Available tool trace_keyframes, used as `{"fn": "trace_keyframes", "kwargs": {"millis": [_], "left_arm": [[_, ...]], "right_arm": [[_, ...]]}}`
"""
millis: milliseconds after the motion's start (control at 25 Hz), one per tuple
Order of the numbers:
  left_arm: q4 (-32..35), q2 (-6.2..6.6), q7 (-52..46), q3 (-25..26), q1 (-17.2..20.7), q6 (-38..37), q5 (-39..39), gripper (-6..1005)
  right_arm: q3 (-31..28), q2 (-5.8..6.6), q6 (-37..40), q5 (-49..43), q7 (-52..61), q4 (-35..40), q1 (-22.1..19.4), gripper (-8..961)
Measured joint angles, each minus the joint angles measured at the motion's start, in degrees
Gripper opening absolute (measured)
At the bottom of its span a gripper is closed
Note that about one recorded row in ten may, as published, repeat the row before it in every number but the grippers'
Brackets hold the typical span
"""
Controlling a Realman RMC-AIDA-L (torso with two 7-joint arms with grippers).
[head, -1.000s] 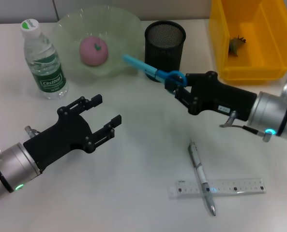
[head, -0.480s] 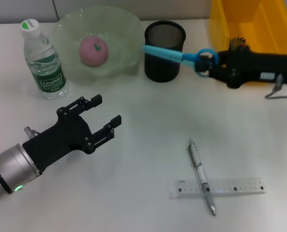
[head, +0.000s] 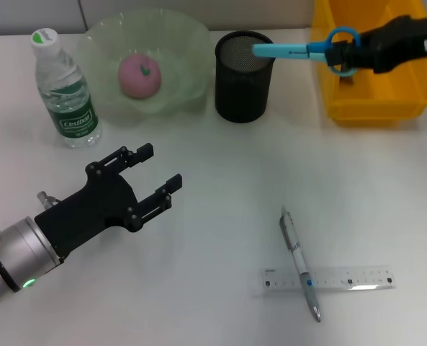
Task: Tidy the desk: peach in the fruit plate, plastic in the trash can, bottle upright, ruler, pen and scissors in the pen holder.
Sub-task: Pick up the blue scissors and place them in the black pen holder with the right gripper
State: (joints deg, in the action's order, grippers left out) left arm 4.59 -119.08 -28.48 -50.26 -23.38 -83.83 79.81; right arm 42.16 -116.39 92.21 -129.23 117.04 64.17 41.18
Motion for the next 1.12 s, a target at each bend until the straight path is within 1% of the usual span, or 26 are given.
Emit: {"fn": "trace_keyframes", "kwargs": {"millis": [40, 80, 120, 240, 280, 360, 440, 480, 560, 680, 720, 880, 1120], "left_arm": [[0.00, 0.00, 0.00, 0.00, 0.00, 0.00, 0.00, 676], [-0.01, 0.00, 0.00, 0.02, 0.00, -0.08, 0.00, 676], [-0.04, -0.01, 0.00, 0.02, 0.00, -0.17, 0.00, 676], [-0.11, -0.05, 0.00, -0.02, 0.00, -0.19, 0.00, 676], [-0.11, -0.05, 0.00, -0.02, 0.00, -0.19, 0.00, 676], [-0.16, -0.08, 0.00, 0.00, -0.01, -0.20, 0.00, 676], [-0.28, -0.10, 0.00, 0.04, -0.06, -0.28, 0.00, 676], [-0.28, -0.10, 0.00, 0.04, -0.06, -0.28, 0.00, 675], [-0.28, -0.10, 0.00, 0.04, -0.06, -0.28, 0.00, 675], [-0.76, -0.10, 0.00, 0.08, -0.40, -0.39, -0.03, 675], [-0.77, -0.09, 0.00, 0.08, -0.42, -0.39, -0.05, 676], [-0.79, -0.10, 0.00, 0.08, -0.58, -0.48, -0.08, 676], [-0.82, -0.10, 0.00, 0.16, -0.61, -0.87, -0.10, 675]], "right_arm": [[0.61, 0.06, -0.02, -1.60, 1.87, 0.79, 0.76, 69], [2.37, 0.20, -0.28, -5.72, 5.86, 2.25, 3.03, 69], [2.37, 0.20, -0.28, -5.72, 5.86, 2.25, 3.03, 69], [4.02, 0.37, -0.92, -9.80, 9.09, 2.48, 5.66, 69], [5.70, 0.39, -2.46, -12.00, 11.19, 2.15, 7.33, 69], [6.27, 0.39, -2.96, -12.45, 11.73, 2.06, 7.66, 69], [8.45, 0.35, -4.65, -14.24, 13.50, 1.88, 8.75, 69], [10.41, 0.09, -6.09, -15.73, 14.54, 1.57, 9.62, 69], [11.07, -0.02, -6.56, -16.18, 14.79, 1.38, 9.93, 69], [14.10, -0.38, -10.06, -17.06, 15.71, -1.78, 11.53, 69], [14.10, -0.38, -10.06, -17.06, 15.71, -1.78, 11.53, 69], [16.47, -0.63, -15.14, -17.27, 16.13, -7.27, 13.64, 69], [17.22, -0.99, -17.98, -17.38, 16.12, -10.52, 15.15, 69]]}}
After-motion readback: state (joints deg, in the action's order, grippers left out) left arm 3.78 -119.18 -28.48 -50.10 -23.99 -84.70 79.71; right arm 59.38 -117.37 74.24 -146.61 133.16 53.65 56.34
